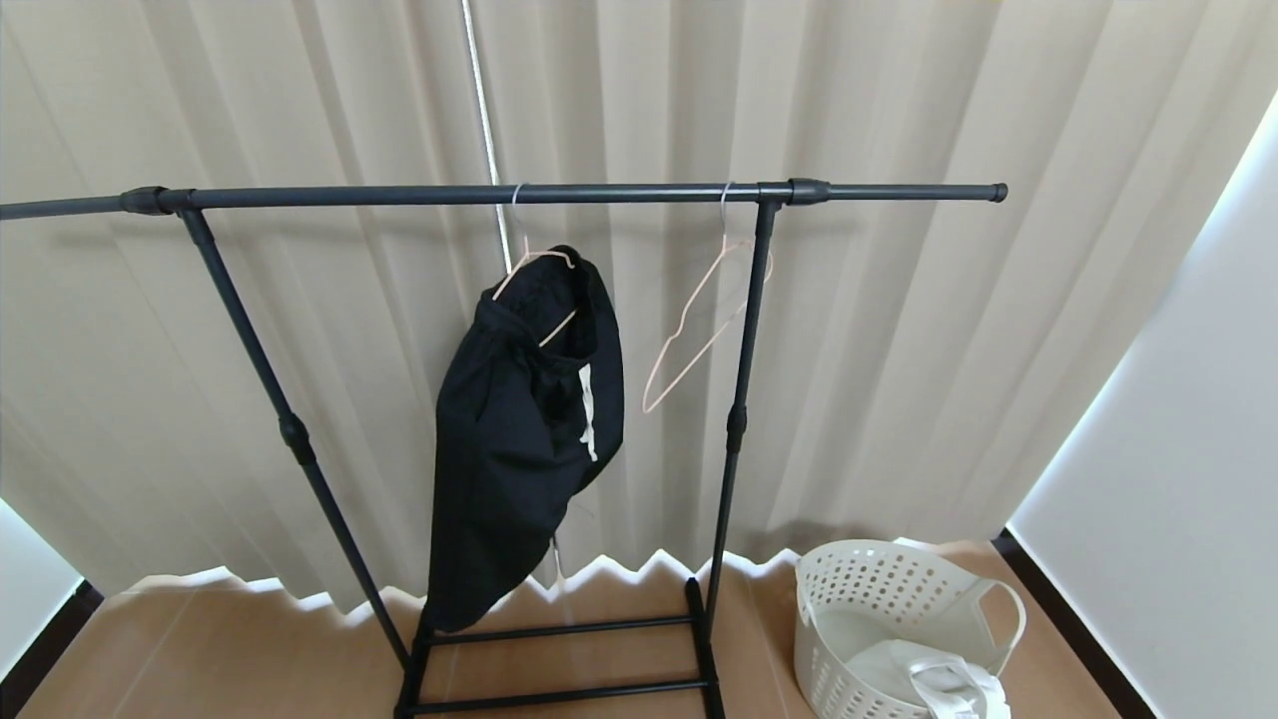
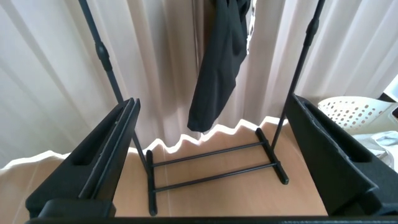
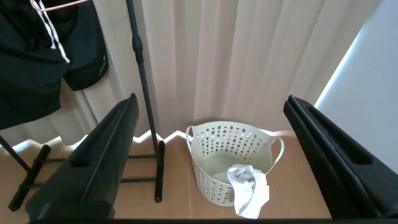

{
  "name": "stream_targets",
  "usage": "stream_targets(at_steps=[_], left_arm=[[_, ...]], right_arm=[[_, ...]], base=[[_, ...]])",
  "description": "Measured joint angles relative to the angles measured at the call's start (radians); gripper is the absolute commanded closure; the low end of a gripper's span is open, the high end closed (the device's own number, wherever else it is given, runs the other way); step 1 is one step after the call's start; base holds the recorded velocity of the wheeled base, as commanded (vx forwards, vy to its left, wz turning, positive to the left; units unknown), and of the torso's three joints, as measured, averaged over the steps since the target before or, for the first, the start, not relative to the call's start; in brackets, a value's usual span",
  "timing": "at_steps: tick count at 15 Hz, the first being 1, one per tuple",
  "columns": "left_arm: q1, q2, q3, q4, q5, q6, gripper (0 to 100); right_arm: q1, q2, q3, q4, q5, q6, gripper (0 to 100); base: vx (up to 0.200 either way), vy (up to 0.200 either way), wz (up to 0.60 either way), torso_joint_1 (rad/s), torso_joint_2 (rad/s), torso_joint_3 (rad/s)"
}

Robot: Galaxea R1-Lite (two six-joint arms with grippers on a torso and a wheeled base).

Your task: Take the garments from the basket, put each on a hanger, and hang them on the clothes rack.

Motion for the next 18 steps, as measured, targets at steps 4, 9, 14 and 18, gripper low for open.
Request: stream_targets(at_steps=[4,9,14,18], left_arm=[[0.0,0.0,0.0,0.001,0.0,-0.001,0],[0.0,0.0,0.0,0.0,0.0,-0.001,0],[0.0,0.0,0.0,0.001,0.0,-0.001,0],[0.0,0.0,0.0,0.0,0.0,-0.001,0]], right_arm=[[0.0,0.0,0.0,0.0,0.0,0.0,0],[0.0,0.0,0.0,0.0,0.0,0.0,0],[0.0,0.0,0.0,0.0,0.0,0.0,0],[0.0,0.0,0.0,0.0,0.0,0.0,0]], base=[[0.0,0.0,0.0,-0.162,0.44,0.266],[0.0,0.0,0.0,-0.195,0.55,0.346],[0.0,0.0,0.0,-0.162,0.53,0.353],[0.0,0.0,0.0,-0.129,0.49,0.36]])
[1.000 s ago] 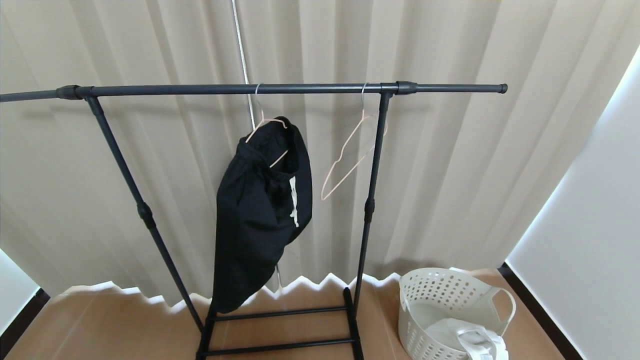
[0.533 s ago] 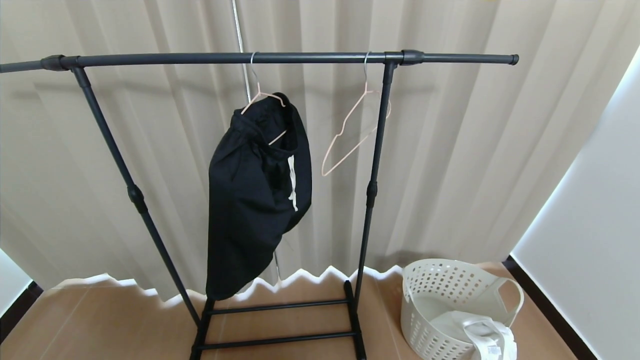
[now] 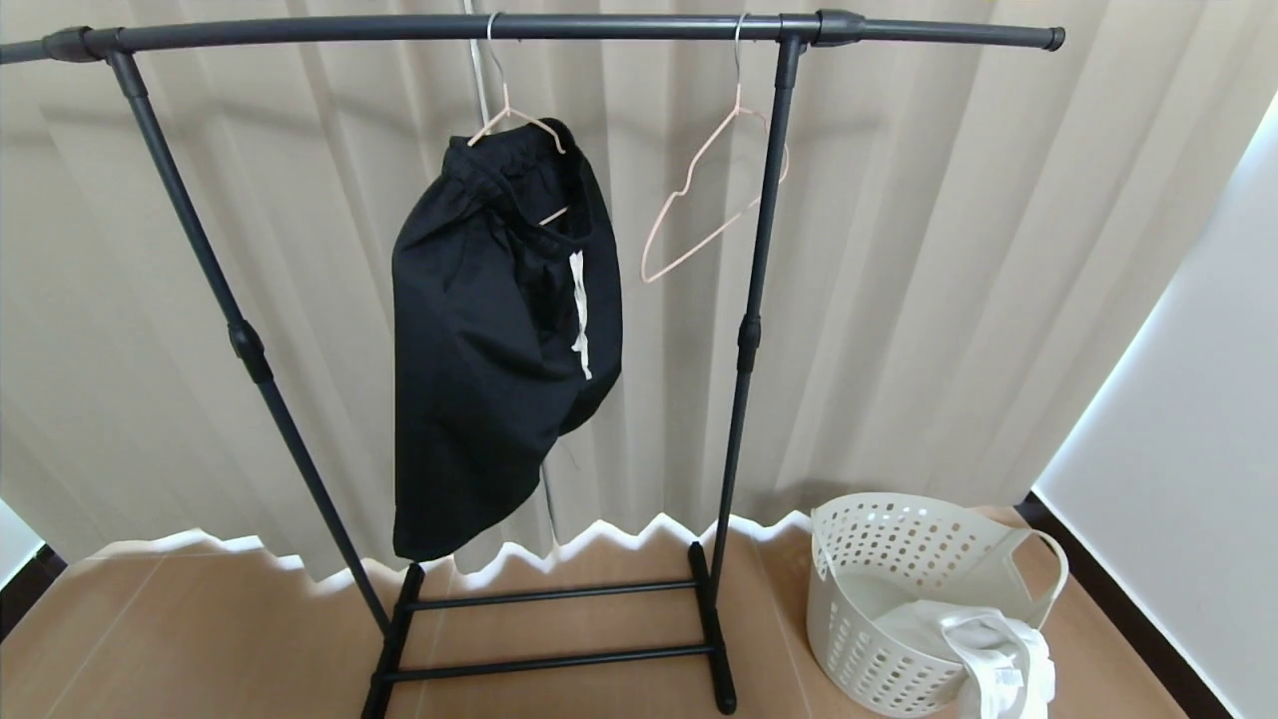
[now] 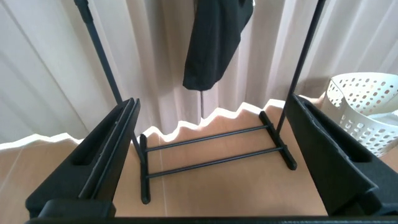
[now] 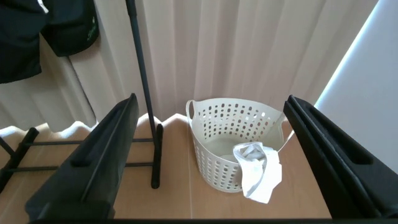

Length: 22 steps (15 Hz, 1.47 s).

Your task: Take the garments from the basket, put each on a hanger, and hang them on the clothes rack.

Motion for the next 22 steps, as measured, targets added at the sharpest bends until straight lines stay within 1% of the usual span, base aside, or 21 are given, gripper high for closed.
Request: stream_targets(at_steps=[4,10,16,22], left_arm=[[0.0,0.0,0.0,0.0,0.0,0.0,0],[0.0,0.0,0.0,0.002,0.0,0.0,0],[0.0,0.0,0.0,0.001,0.0,0.0,0],[0.0,0.0,0.0,0.0,0.0,0.0,0]], right_arm=[[0.0,0.0,0.0,0.0,0.0,0.0,0],[0.0,0.0,0.0,0.002,-0.001,0.002,0],[0.0,0.0,0.0,-0.001,-0.001,0.001,0],[0.001,0.0,0.0,0.0,-0.001,0.001,0]], base=[[0.0,0.0,0.0,-0.089,0.46,0.377],[0.0,0.0,0.0,-0.027,0.41,0.379],[0.0,0.0,0.0,0.0,0.05,0.056],[0.0,0.0,-0.6,0.001,0.01,0.007]])
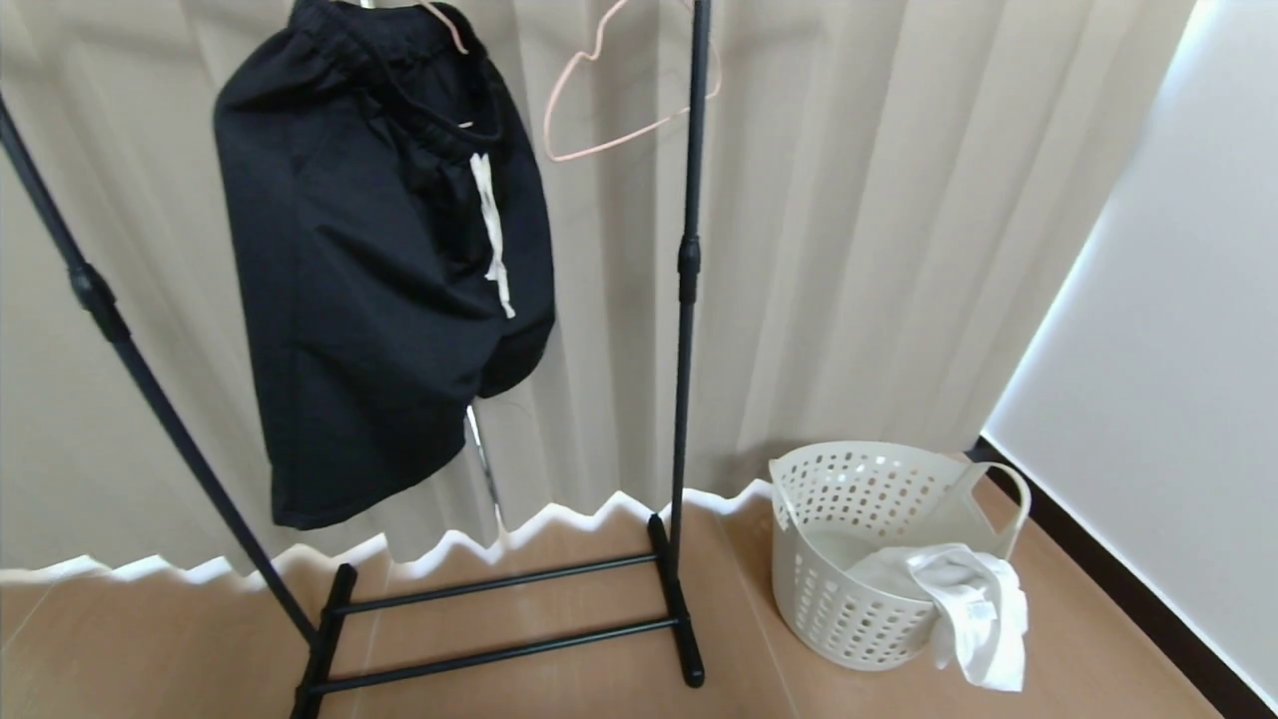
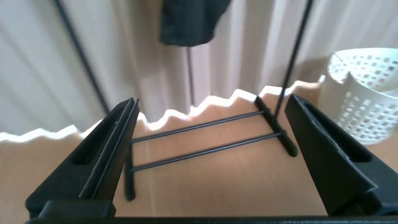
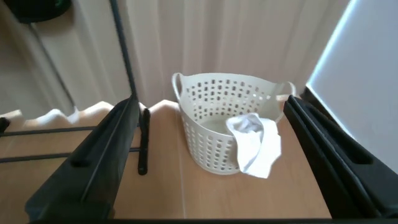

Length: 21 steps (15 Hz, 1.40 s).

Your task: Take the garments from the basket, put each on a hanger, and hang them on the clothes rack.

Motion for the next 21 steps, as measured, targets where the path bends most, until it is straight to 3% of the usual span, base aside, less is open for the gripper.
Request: stream_targets(at_steps=[5,16,21], left_arm=[[0.0,0.0,0.0,0.001,-0.002,0.002,0],[0.0,0.0,0.0,0.002,-0.001,0.003,0],[0.001,0.0,0.0,0.0,-0.002,0.002,0]], right_arm=[[-0.001,0.0,0.0,0.0,0.0,0.0,0],[-0.001,0.0,0.0,-0.001,0.0,0.0,0],[0.0,0.0,0.0,-0.001,0.0,0.001,0]], base=[[0.0,0.0,-0.12,0.0,0.0,0.001],[0.0,-0.2,0.0,0.003,0.0,0.002],[0.0,-0.04,-0.6,0.001,0.0,0.002]])
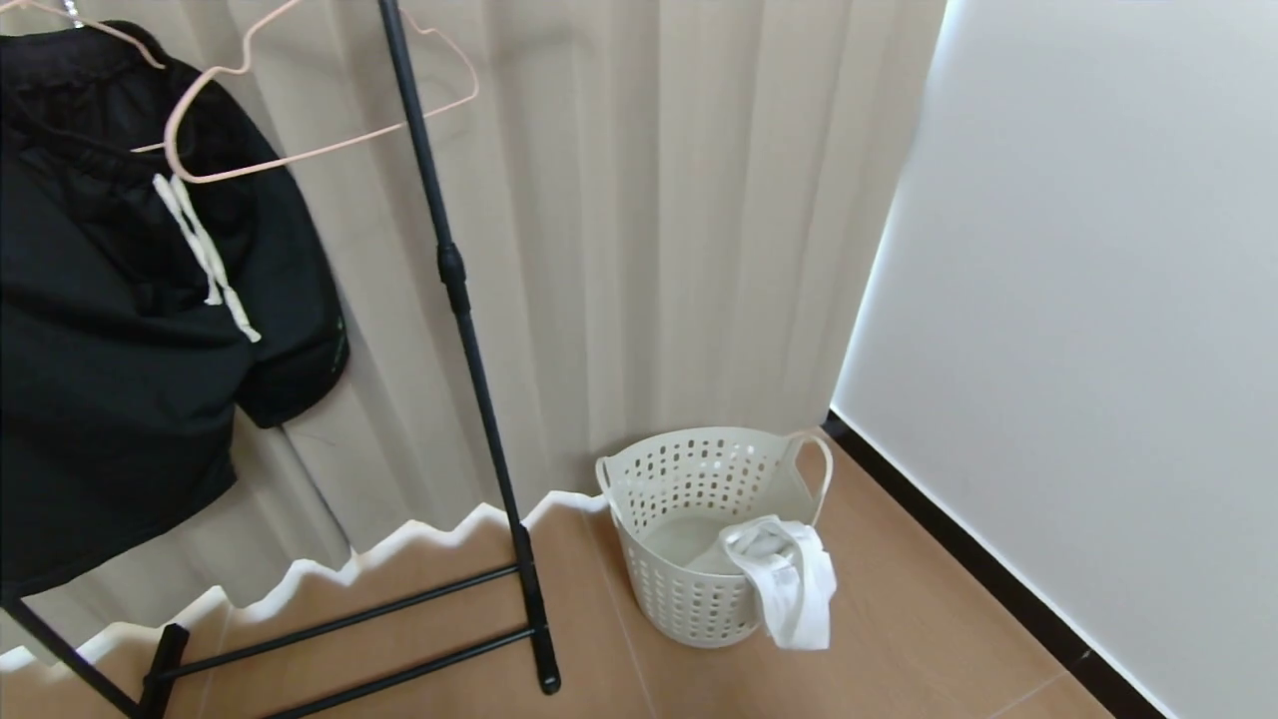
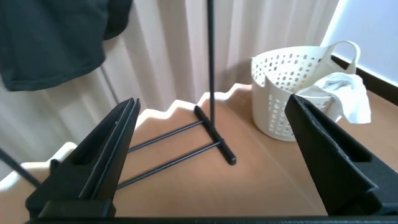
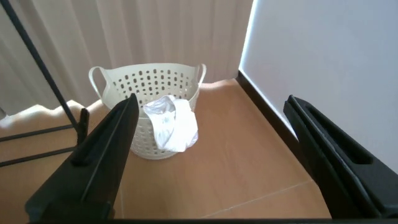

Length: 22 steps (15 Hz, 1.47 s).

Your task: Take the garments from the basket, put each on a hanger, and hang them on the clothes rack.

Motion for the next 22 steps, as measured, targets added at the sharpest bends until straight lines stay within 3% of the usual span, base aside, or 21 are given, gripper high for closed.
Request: stream_targets(at_steps=[4,11,14,20,22], left_arm=[[0.0,0.0,0.0,-0.001,0.0,-0.002,0],[-0.002,0.0,0.0,0.002,0.001,-0.002,0],[-0.001,0.0,0.0,0.001,0.001,0.0,0],[-0.001,0.0,0.0,0.003,0.001,0.0,0],[-0.001,0.0,0.0,0.0,0.003,0.0,0]], right_arm=[[0.001,0.0,0.0,0.001,0.0,-0.001,0],[-0.001,0.0,0.0,0.0,0.0,-0.001,0],[-0.001,0.0,0.0,0.001,0.001,-0.001,0],[-0.001,0.0,0.0,0.001,0.0,-0.001,0],[-0.001,0.0,0.0,0.0,0.0,-0.001,0]], base=[[0.0,0.0,0.0,0.0,0.0,0.0],[0.0,0.2,0.0,0.004,0.0,0.0],[0.0,0.0,0.0,0.0,0.0,0.0],[0.2,0.0,0.0,0.0,0.0,0.001],[0.0,0.0,0.0,0.0,0.0,0.0]])
